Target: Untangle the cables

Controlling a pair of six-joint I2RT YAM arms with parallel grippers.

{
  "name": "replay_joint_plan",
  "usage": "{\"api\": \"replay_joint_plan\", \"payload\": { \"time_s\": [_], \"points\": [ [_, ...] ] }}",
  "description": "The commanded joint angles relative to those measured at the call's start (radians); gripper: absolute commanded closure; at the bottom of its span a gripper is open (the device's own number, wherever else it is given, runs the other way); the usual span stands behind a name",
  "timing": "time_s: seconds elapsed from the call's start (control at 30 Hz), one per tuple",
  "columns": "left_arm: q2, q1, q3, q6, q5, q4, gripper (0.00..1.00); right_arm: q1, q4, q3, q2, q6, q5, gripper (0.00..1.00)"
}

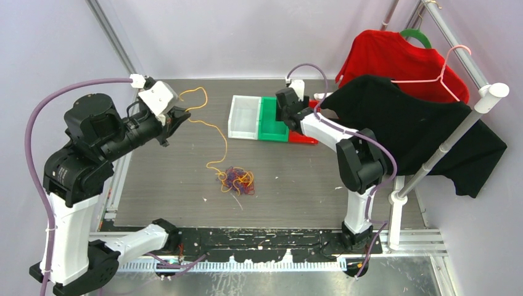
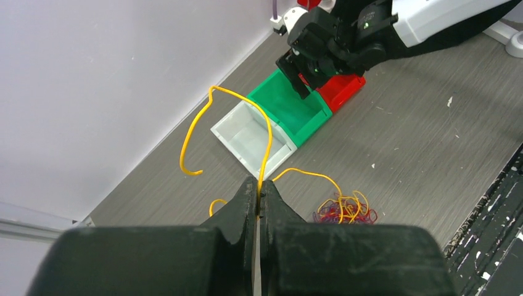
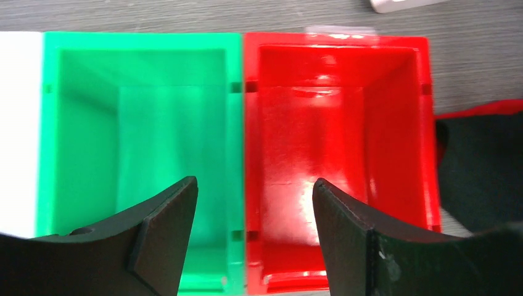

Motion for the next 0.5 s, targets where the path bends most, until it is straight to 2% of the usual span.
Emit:
{"api": "replay_joint_plan", "payload": {
  "time_s": [0.0, 0.2, 0.33, 0.47],
  "points": [
    [0.004, -0.004, -0.006, 0.009, 0.033, 0.008, 1.0, -0.036, -0.007, 0.039, -0.042, 0.002, 0.023, 0.27],
    [0.006, -0.004, -0.004, 0.009, 0.039, 0.011, 1.0, -0.036, -0.008, 0.026, 0.016, 0.016, -0.044, 0.29],
    [0.007, -0.003, -0.001, 0.009, 0.04, 0.012, 1.0, -0.03, 0.011, -0.004, 0.029, 0.05, -0.094, 0.38],
    [0.01, -0.004, 0.0, 0.008, 0.041, 0.012, 1.0, 0.009, 0.045, -0.034, 0.029, 0.08, -0.09, 0.51]
  ]
}}
